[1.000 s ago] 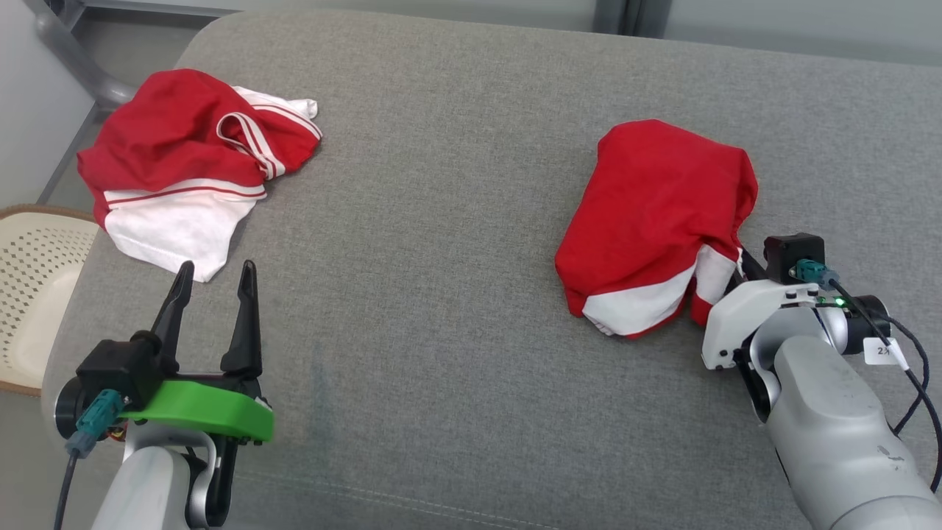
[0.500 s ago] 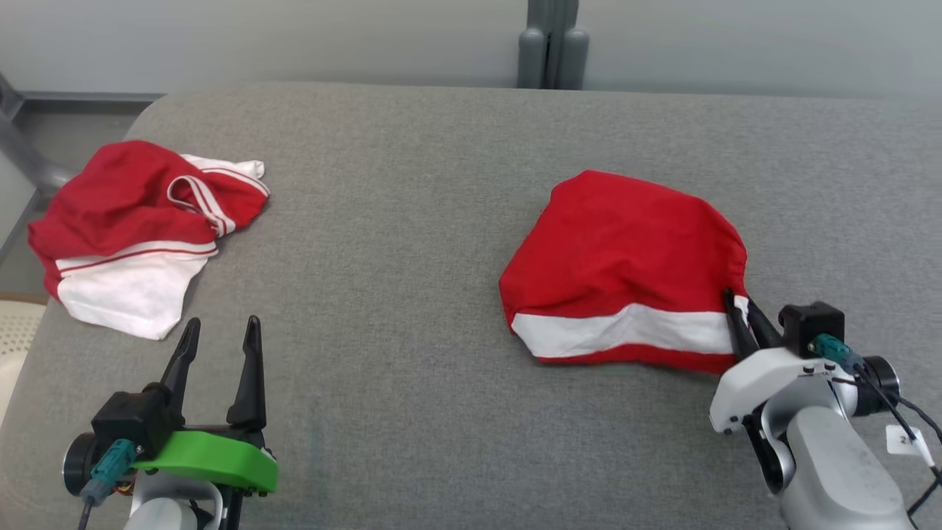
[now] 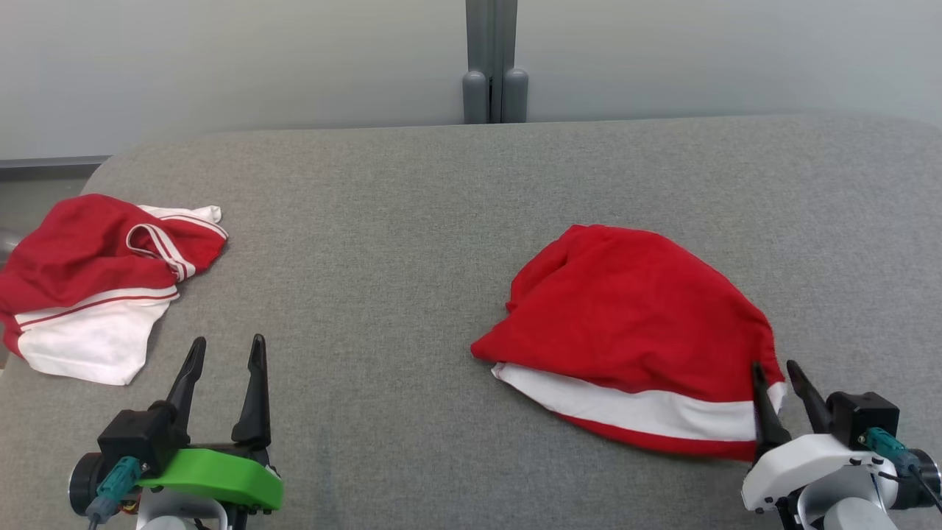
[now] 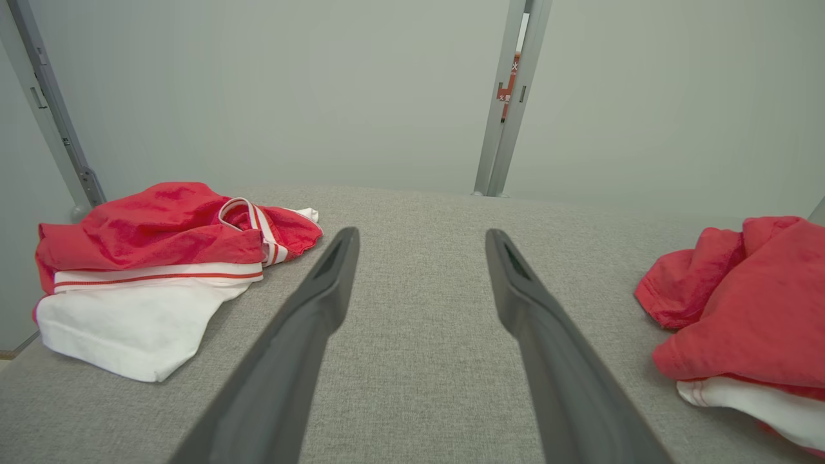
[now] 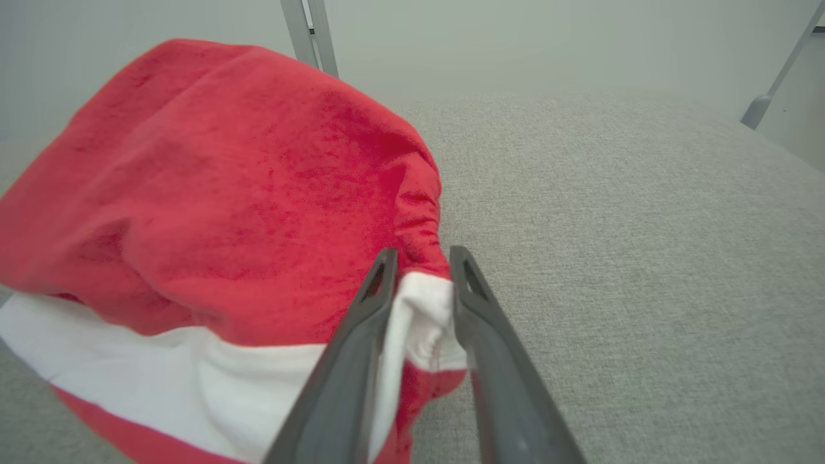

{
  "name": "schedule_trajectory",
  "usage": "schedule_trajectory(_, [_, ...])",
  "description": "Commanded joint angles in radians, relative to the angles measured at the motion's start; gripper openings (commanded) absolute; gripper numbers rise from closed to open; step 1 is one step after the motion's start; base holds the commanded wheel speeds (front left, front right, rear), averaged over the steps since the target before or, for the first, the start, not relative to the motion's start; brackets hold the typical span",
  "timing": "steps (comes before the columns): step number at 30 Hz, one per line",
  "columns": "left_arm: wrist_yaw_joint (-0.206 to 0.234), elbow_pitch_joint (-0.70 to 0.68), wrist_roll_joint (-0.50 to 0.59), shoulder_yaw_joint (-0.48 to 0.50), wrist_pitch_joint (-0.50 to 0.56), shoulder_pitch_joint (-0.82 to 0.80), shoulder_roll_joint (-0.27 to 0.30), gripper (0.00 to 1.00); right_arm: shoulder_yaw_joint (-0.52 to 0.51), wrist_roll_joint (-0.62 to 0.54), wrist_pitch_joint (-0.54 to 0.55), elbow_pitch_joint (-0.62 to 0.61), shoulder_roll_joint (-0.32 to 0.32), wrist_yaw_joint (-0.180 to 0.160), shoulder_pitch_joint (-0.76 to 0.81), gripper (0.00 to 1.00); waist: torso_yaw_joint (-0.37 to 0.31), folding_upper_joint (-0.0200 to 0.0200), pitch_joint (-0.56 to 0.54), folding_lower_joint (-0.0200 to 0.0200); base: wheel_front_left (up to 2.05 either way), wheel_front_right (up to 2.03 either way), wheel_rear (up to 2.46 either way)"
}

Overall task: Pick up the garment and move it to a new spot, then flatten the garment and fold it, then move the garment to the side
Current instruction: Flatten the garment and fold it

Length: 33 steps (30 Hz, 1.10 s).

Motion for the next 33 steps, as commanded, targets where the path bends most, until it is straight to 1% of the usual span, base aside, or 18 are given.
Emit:
schedule_trajectory(1, [0.005,-0.002,-0.011,0.004,0.004,0.012,0.008,1.0,-0.003,-0.008,-0.002,-0.022,0.003,-0.001,0.003,1.0,-0.006,-0.0001,-0.004,0.0,0.0,0.0,0.0])
schedule_trajectory(7, [0.006,-0.01,-0.01,-0.003,0.007,0.01,0.013,1.0,0.002,-0.02,-0.004,-0.152,0.02,-0.001,0.016,1.0,-0.013,-0.0001,-0.006,0.0,0.0,0.0,0.0])
schedule_trajectory(13, [0.01,-0.014,-0.016,-0.005,0.009,0.011,0.017,1.0,0.05,-0.042,-0.004,-0.31,0.038,-0.001,0.045,1.0,-0.021,-0.0001,-0.004,0.0,0.0,0.0,0.0])
schedule_trajectory(17, [0.012,-0.013,-0.013,-0.01,0.01,0.011,0.02,1.0,0.079,-0.043,-0.004,-0.376,0.049,-0.001,0.067,1.0,-0.027,-0.0001,-0.002,0.0,0.0,0.0,0.0])
schedule_trajectory(20, [0.008,-0.007,-0.013,-0.017,0.012,0.01,0.021,1.0,0.096,-0.041,-0.004,-0.405,0.054,-0.001,0.076,1.0,-0.035,-0.0001,0.001,0.0,0.0,0.0,0.0])
schedule_trajectory(23, [-0.007,0.002,-0.004,-0.039,0.021,-0.004,0.021,1.0,0.109,-0.039,-0.004,-0.416,0.056,-0.001,0.071,1.0,-0.048,-0.0001,0.013,0.0,0.0,0.0,0.0])
schedule_trajectory(25, [-0.027,0.016,0.006,-0.072,0.029,-0.024,0.017,1.0,0.113,-0.042,-0.004,-0.415,0.058,-0.001,0.063,1.0,-0.059,-0.0001,0.024,0.0,0.0,0.0,0.0])
schedule_trajectory(29, [-0.055,0.067,0.015,-0.131,0.035,-0.066,0.005,1.0,0.115,-0.051,-0.004,-0.418,0.059,-0.001,0.039,1.0,-0.087,-0.0001,0.049,0.0,0.0,0.0,0.0])
schedule_trajectory(33, [-0.072,0.127,0.024,-0.183,0.031,-0.11,-0.008,1.0,0.118,-0.048,-0.004,-0.413,0.06,-0.001,0.023,1.0,-0.124,-0.0001,0.075,0.0,0.0,0.0,0.0])
